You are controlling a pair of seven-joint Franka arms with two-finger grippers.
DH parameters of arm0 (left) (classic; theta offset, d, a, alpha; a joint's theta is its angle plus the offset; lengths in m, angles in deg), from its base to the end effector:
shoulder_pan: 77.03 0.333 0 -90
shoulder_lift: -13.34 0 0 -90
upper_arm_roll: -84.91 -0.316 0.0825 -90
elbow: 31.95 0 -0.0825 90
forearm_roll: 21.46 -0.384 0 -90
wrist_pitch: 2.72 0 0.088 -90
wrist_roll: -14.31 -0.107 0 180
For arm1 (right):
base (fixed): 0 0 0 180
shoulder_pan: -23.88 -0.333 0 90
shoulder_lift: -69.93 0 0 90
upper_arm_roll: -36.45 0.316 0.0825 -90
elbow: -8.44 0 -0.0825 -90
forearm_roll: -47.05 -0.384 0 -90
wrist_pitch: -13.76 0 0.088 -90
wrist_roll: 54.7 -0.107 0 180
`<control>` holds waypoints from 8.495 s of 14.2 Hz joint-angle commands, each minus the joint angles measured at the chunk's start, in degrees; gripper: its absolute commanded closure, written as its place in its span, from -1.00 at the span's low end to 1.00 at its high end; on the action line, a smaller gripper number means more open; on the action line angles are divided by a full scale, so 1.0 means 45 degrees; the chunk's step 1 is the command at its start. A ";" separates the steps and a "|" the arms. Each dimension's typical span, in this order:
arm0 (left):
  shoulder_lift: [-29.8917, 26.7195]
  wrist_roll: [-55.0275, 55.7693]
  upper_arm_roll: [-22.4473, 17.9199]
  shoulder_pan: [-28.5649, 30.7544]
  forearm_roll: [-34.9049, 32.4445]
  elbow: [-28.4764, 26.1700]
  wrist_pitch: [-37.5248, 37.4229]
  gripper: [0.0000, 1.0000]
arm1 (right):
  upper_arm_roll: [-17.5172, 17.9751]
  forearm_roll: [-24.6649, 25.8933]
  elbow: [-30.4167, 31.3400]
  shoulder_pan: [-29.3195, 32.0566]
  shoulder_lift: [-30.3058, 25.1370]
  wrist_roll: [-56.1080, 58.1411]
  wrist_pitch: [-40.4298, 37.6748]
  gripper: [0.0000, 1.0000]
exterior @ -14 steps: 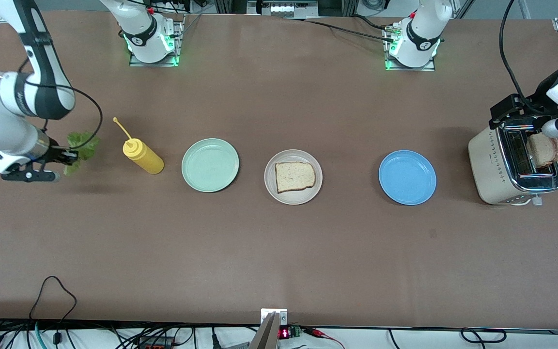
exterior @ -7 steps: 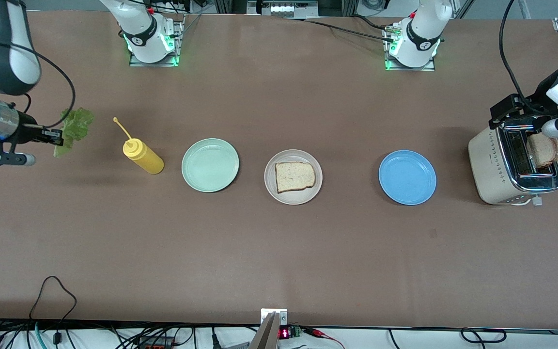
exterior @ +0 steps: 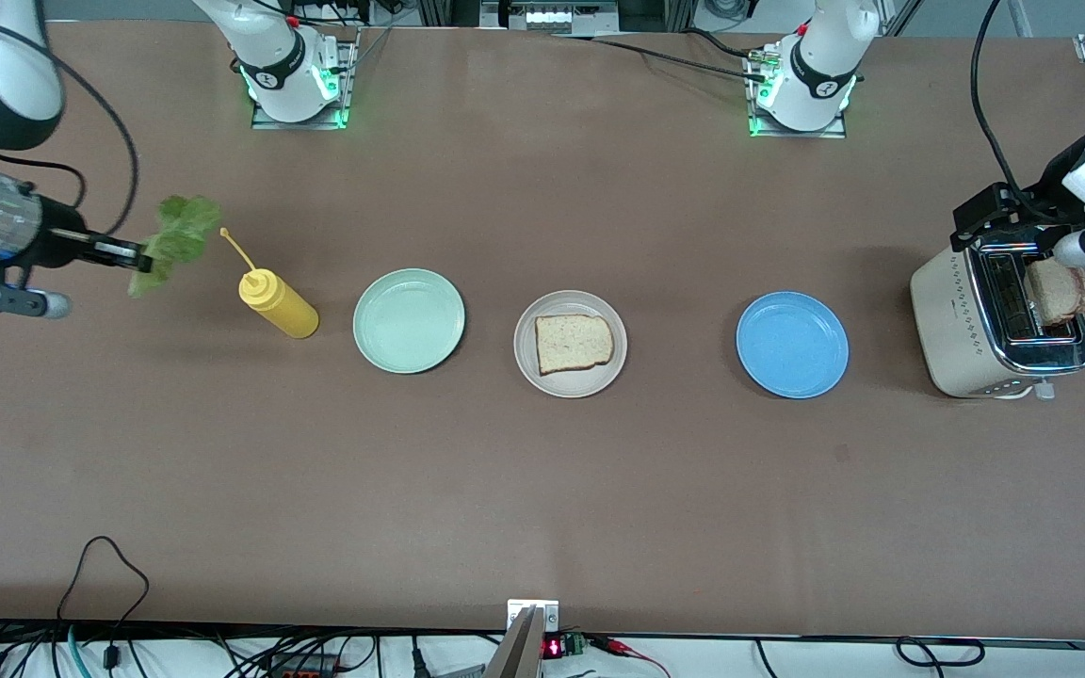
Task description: Make sandwich in beige plate with both arms
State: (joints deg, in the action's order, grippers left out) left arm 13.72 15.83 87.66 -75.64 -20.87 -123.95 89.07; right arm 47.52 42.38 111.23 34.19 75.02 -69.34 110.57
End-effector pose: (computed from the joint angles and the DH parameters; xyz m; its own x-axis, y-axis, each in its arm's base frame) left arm 0.5584 -0.0142 0.6070 0.9999 0.0031 -0.0106 0.0032 -0.9999 0.0103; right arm 0.5666 0.0124 0.4805 0.9466 -0.2459 -0.2086 -0.2601 -0.9646 -0.0432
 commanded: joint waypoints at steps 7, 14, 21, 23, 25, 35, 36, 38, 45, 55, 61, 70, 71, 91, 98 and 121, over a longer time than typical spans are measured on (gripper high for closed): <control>-0.0163 -0.0182 -0.0024 0.0102 0.0181 -0.0298 0.0421 -1.00 | 0.1267 -0.1595 -0.0324 -0.2758 0.1892 -1.0092 0.2993 1.00; -0.0163 -0.0182 -0.0005 0.0102 0.0181 -0.0298 0.0362 -1.00 | 0.1426 -0.2244 -0.0363 -0.5041 0.4119 -1.5450 0.6860 1.00; -0.0163 -0.0182 -0.0024 0.0102 0.0181 -0.0298 0.0382 -1.00 | 0.1368 -0.2205 -0.2429 -0.6683 0.6755 -1.8559 0.8837 1.00; -0.0163 -0.0182 -0.0024 0.0102 0.0181 -0.0298 0.0382 -1.00 | 0.1348 -0.2205 -0.2978 -0.6957 0.7401 -1.8931 0.8896 1.00; -0.0163 -0.0182 -0.0024 0.0102 0.0181 -0.0298 0.0382 -1.00 | 0.1309 -0.2205 -0.3292 -0.7114 0.8007 -1.9224 0.9265 1.00; -0.0143 -0.0182 -0.0024 0.0102 0.0181 -0.0298 0.0382 -1.00 | 0.1309 -0.2205 -0.3312 -0.7993 0.9044 -2.0085 1.1551 -0.48; -0.0124 -0.0182 -0.0024 0.0102 0.0181 -0.0298 0.0382 -1.00 | 0.1309 -0.2205 -0.3293 -0.8051 0.9064 -2.0085 1.1650 -0.67; -0.0124 -0.0182 -0.0024 0.0121 0.0181 -0.0298 0.0382 -1.00 | 0.1289 -0.2070 -0.3292 -0.8071 0.8967 -1.9872 1.1612 -1.00; -0.0143 -0.0182 -0.0024 0.0121 0.0181 -0.0298 0.0363 -1.00 | 0.0703 -0.2205 -0.2630 -0.6865 0.5614 -1.7123 0.7399 -1.00; -0.0143 -0.0201 -0.0024 0.0121 0.0201 -0.0298 0.0323 -1.00 | 0.0626 -0.2205 -0.1085 -0.1964 0.0707 -0.5997 0.1500 -1.00; -0.0124 -0.0124 -0.0005 0.0083 0.0201 -0.0221 0.0304 -1.00 | -0.1854 -0.0494 -0.1241 -0.1665 -0.0445 0.0746 -0.0048 -1.00; 0.1512 -0.0260 -0.0278 0.1622 0.0162 0.0481 -0.0399 -1.00 | -0.2305 0.0920 -0.3214 -0.1489 -0.0742 0.3039 -0.2041 -1.00; 0.2039 -0.0241 -0.0278 0.2128 0.0123 0.0502 -0.0399 -1.00 | -0.2305 0.0939 -0.3234 -0.1489 -0.0605 0.3117 -0.2002 -1.00; 0.6321 -0.4654 -0.0278 0.6196 -0.0053 0.1987 -0.0380 -0.62 | -0.2344 0.0959 -0.3136 -0.1431 0.0314 0.3040 -0.2159 -1.00; 0.6537 -0.4518 -0.0278 0.6450 0.0103 0.1752 -0.0749 -0.19 | -0.2324 0.1018 -0.2902 -0.1587 0.0314 0.2884 -0.0755 -1.00; 0.5423 -0.1682 0.5071 0.5418 0.2927 0.5388 -0.7162 0.99 | -0.2246 0.1779 -0.2882 -0.2231 0.0314 0.2728 -0.0654 -1.00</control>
State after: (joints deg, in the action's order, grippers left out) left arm 37.80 0.35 107.11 -49.26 -12.02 -97.24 55.21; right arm 37.19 50.68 98.49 23.81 76.46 -57.06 107.83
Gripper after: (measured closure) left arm 0.899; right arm 0.000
